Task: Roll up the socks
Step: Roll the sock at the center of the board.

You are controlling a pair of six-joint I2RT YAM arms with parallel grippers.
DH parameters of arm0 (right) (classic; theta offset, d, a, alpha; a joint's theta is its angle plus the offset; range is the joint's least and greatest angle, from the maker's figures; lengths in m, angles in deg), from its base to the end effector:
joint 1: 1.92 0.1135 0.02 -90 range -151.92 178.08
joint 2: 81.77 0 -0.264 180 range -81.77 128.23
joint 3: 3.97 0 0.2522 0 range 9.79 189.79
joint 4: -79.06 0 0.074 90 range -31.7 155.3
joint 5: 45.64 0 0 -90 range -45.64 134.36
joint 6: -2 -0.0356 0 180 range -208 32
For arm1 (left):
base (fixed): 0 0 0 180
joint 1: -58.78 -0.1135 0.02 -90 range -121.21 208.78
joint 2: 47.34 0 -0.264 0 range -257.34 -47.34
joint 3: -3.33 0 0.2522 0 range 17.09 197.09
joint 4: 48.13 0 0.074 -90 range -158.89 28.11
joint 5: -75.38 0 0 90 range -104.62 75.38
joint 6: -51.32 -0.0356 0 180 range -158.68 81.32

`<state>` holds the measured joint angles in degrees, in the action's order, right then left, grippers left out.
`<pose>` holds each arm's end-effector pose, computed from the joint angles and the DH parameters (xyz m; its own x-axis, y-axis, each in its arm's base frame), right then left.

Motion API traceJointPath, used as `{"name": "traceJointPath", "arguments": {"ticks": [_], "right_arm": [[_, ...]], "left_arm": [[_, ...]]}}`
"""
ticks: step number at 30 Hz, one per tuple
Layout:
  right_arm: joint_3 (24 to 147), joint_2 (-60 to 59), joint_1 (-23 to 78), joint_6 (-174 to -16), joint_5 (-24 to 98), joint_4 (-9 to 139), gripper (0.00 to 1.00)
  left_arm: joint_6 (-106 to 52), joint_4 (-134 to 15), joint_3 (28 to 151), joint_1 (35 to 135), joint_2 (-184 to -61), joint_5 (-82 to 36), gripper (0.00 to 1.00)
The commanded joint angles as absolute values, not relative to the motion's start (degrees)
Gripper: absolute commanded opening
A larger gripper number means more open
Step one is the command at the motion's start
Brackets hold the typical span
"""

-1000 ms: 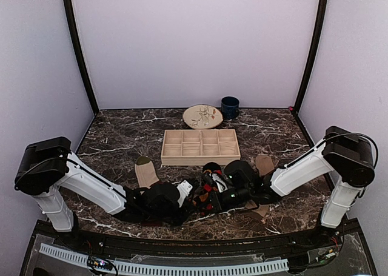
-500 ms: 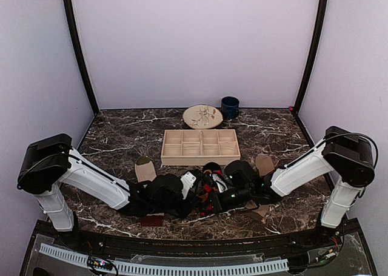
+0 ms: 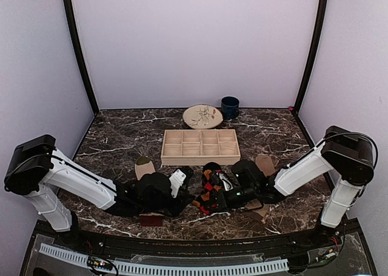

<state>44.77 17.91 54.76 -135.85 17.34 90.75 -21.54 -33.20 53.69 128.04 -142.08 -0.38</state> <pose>0.1541 0.2639 0.1110 -0.9284 -0.2099 -0.3066 -0.3716 0.5231 0.7670 0.1203 -0.2929 0.1469 -0.4112 0.2792 -0.8678 0.7424 0.6549 -0.1411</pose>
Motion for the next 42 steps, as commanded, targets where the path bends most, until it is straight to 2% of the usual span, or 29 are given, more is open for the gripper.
{"name": "traceJointPath", "arguments": {"ticks": [1,15,29,42], "right_arm": [[41.9,16.6,52.3,-141.1,13.8,98.9,0.03],[40.7,17.2,50.1,-146.3,10.9,104.3,0.03],[39.0,20.0,49.9,-150.1,9.8,109.4,0.03],[38.3,21.1,49.0,-151.5,9.5,111.5,0.03]], "left_arm": [[-27.0,-42.1,51.2,128.7,-135.6,10.9,0.3],[-28.5,-41.9,55.1,130.5,-145.7,9.2,0.3],[-30.0,-41.7,57.0,130.5,-145.0,10.7,0.31],[-30.8,-43.7,60.9,130.6,-149.5,10.9,0.3]]}}
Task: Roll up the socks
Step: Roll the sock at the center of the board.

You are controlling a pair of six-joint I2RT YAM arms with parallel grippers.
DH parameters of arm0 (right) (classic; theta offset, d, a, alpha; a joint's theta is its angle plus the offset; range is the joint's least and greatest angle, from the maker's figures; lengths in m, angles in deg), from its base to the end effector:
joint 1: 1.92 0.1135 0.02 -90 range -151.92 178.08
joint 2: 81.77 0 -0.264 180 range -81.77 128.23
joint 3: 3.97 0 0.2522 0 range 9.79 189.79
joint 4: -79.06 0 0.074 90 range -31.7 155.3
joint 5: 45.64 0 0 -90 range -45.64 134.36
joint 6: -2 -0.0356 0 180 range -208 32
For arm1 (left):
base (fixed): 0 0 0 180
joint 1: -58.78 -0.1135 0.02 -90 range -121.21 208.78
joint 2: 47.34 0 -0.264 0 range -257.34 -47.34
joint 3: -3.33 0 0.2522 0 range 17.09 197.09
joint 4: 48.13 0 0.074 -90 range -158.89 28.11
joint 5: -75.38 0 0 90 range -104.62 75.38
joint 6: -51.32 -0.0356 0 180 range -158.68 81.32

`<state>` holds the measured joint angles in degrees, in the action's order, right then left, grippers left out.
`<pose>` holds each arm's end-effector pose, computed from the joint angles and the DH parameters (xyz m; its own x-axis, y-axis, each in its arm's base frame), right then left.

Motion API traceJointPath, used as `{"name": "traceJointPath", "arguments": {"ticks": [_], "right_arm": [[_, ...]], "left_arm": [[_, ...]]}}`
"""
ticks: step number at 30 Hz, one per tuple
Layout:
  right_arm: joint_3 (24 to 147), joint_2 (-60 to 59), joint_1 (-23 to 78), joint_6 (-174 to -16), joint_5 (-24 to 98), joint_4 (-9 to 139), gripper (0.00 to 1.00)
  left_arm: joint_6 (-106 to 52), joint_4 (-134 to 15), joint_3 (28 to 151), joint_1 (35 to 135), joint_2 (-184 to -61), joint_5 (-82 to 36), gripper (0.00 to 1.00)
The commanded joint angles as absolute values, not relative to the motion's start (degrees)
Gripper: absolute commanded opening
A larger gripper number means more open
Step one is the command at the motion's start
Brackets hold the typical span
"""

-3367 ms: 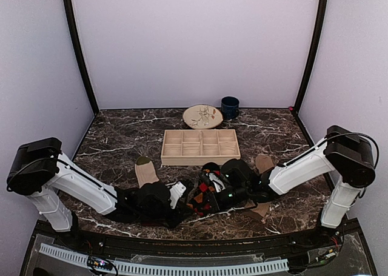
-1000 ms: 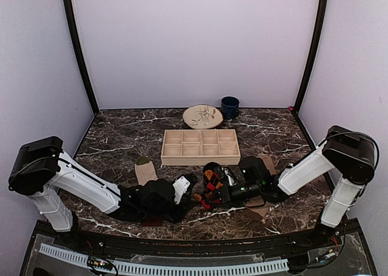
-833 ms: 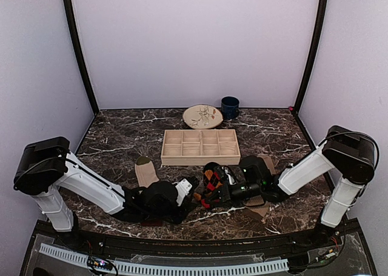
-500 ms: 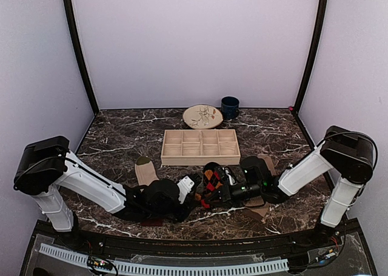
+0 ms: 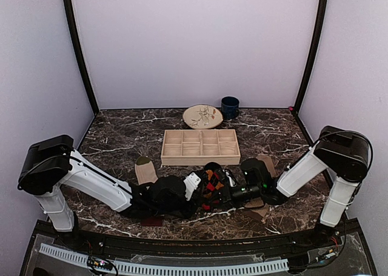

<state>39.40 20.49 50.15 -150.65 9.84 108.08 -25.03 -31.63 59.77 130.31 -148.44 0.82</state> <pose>0.1660 0.2459 0.1041 -0.9862 -0.0749 -0.1477 -0.1654 0.4035 0.8999 0.1185 -0.3249 0.1442 -0.3435 0.3104 -0.8864 0.7809 0.6187 -0.0860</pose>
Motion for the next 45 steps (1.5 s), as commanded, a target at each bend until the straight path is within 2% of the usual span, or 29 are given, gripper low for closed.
{"name": "traceJointPath", "arguments": {"ticks": [1,28,40,45], "right_arm": [[38.0,21.1,48.9,-151.6,9.7,111.7,0.03],[36.9,22.6,48.1,-151.1,11.3,111.6,0.05],[36.5,21.7,48.1,-150.2,12.6,110.0,0.06],[36.8,20.8,48.2,-148.3,13.6,108.2,0.09]], "left_arm": [[-30.7,-43.7,60.7,130.5,-149.5,10.9,0.3],[-30.7,-43.1,62.5,129.6,-154.1,10.5,0.27],[-32.6,-46.5,68.1,129.2,-158.2,8.7,0.27],[-32.2,-46.6,68.8,128.7,-160.0,7.0,0.25]]}}
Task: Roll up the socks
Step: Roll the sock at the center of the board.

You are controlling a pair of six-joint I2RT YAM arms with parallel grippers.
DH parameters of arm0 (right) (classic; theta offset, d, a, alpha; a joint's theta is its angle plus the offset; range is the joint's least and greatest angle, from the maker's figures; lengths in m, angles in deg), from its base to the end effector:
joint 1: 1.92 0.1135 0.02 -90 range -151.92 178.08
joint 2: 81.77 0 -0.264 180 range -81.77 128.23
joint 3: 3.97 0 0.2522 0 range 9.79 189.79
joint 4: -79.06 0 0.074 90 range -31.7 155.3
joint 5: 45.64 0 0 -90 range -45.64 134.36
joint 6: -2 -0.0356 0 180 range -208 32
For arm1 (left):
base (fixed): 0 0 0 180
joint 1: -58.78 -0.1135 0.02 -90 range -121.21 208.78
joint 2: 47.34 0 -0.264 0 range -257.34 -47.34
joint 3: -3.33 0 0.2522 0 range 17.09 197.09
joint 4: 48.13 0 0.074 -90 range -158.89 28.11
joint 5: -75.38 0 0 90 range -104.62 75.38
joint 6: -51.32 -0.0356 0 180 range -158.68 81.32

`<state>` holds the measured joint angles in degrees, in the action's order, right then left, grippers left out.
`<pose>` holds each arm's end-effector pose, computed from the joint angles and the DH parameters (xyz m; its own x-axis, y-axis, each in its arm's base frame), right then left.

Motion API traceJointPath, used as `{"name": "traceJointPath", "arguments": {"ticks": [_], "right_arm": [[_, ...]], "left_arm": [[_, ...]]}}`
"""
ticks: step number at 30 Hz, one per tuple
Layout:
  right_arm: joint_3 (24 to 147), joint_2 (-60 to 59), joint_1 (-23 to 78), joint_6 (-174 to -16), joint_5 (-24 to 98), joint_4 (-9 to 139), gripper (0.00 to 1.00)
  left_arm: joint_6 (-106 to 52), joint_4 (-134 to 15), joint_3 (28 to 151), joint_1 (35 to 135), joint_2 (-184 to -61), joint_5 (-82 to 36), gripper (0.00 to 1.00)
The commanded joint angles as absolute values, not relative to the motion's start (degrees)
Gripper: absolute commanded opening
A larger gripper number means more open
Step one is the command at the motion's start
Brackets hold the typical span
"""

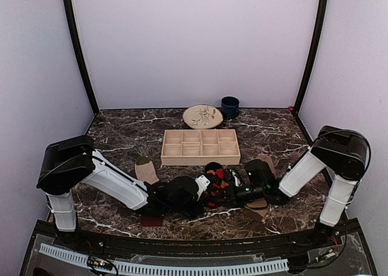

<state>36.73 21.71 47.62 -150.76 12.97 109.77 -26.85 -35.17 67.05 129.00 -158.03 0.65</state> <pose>0.1711 0.2291 0.0905 -0.9898 0.0090 -0.1420 -0.1221 0.4590 0.8800 0.1358 -0.3499 0.1155 -0.3562 0.4061 -0.8415 0.7774 0.6285 -0.0258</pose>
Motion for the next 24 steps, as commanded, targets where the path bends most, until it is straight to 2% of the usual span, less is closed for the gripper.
{"name": "traceJointPath", "arguments": {"ticks": [1,7,12,19,24], "right_arm": [[37.3,20.4,48.2,-146.9,14.1,106.7,0.11],[42.0,16.0,49.9,-136.0,22.1,89.7,0.29],[43.2,14.9,50.3,-132.9,26.0,84.8,0.36],[44.0,14.0,50.8,-130.1,33.3,79.7,0.38],[46.1,18.2,50.8,-129.0,35.5,77.8,0.3]], "left_arm": [[-32.1,-46.8,69.0,128.6,-160.2,6.7,0.25],[-31.7,-47.4,69.9,128.0,-161.8,4.7,0.24],[-31.3,-47.3,70.2,128.0,-162.3,3.6,0.23],[-31.1,-46.7,69.9,128.0,-162.1,2.3,0.21],[-30.6,-45.1,68.1,128.0,-160.2,1.3,0.21]]}}
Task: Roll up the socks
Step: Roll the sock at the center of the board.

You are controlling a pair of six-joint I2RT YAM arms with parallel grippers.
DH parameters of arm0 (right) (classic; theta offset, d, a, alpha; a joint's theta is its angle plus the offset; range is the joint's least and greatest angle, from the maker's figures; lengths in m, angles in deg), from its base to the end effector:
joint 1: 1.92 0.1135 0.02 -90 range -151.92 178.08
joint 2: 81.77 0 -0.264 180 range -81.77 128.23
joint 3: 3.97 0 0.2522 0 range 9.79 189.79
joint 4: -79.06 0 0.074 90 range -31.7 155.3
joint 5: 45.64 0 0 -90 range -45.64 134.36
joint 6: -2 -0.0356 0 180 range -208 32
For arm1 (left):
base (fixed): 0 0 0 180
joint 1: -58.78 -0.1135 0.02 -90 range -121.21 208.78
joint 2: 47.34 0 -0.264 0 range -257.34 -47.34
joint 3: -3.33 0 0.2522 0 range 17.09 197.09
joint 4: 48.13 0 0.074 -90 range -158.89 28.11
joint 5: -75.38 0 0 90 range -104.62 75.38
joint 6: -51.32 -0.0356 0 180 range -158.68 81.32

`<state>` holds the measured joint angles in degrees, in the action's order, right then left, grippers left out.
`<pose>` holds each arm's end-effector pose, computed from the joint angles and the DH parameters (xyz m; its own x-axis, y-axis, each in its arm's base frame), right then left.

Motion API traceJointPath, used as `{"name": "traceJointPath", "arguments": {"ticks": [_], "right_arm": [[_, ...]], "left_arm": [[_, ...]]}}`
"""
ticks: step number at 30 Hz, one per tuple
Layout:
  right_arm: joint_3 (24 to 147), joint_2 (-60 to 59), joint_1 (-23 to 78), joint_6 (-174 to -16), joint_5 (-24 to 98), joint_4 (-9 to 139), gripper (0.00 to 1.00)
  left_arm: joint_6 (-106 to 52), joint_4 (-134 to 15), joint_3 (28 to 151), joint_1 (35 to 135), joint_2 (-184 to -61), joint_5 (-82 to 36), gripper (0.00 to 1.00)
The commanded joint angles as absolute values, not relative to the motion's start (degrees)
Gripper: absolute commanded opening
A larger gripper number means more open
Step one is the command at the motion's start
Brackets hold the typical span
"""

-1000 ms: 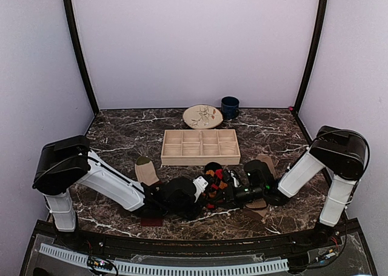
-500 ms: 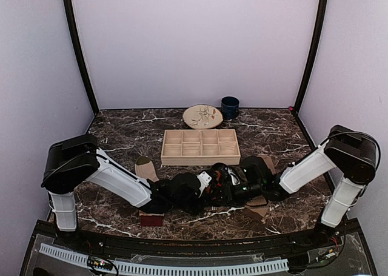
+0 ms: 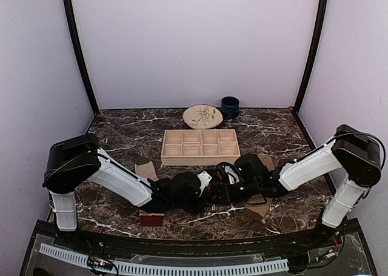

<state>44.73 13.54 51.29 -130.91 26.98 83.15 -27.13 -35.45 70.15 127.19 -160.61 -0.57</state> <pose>0.1695 0.2444 0.1201 -0.9066 -0.1273 -0.4024 -0.3808 0.6580 0.6497 0.1509 -0.3579 0.1129 -0.3661 0.3974 -0.8415 0.7701 0.6371 -0.0342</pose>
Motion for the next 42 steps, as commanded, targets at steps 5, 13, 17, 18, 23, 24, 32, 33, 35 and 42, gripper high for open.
{"name": "traceJointPath", "arguments": {"ticks": [5,13,17,18,23,24,32,33,35,42], "right_arm": [[47.2,21.4,50.8,-128.0,36.4,77.8,0.13],[43.6,15.5,50.8,-128.1,26.8,81.4,0.03],[42.8,14.2,51.3,-129.5,17.0,84.8,0.03],[43.0,14.3,51.7,-129.7,15.4,85.3,0.02],[46.3,17.3,55.6,-129.7,11.8,85.7,0.02],[47.3,18.1,56.3,-129.7,11.2,86.0,0.02],[55.6,24.8,58.9,-128.8,7.7,85.5,0.02],[56.0,25.2,58.9,-128.7,7.1,85.5,0.02],[56.3,25.7,58.9,-128.8,6.1,86.0,0.02],[51.0,20.8,58.9,-132.4,8.1,89.3,0.02]], "left_arm": [[-30.1,-44.5,65.9,128.2,-157.7,1.7,0.2],[-28.5,-42.2,55.5,128.2,-144.3,7.8,0.34],[-27.8,-41.8,50.8,128.2,-136.3,9.0,0.37],[-27.7,-41.9,49.9,128.2,-134.4,9.0,0.37],[-27.2,-43.9,47.5,128.2,-128.0,10.0,0.37],[-27.1,-44.6,47.4,128.2,-127.5,10.2,0.38],[-26.1,-46.9,47.3,128.6,-127.4,8.4,0.38],[-26.1,-46.9,47.1,128.6,-127.8,7.9,0.38],[-26.3,-46.1,46.8,128.7,-129.1,6.8,0.37],[-27.5,-42.0,45.0,128.7,-131.2,5.6,0.37]]}}
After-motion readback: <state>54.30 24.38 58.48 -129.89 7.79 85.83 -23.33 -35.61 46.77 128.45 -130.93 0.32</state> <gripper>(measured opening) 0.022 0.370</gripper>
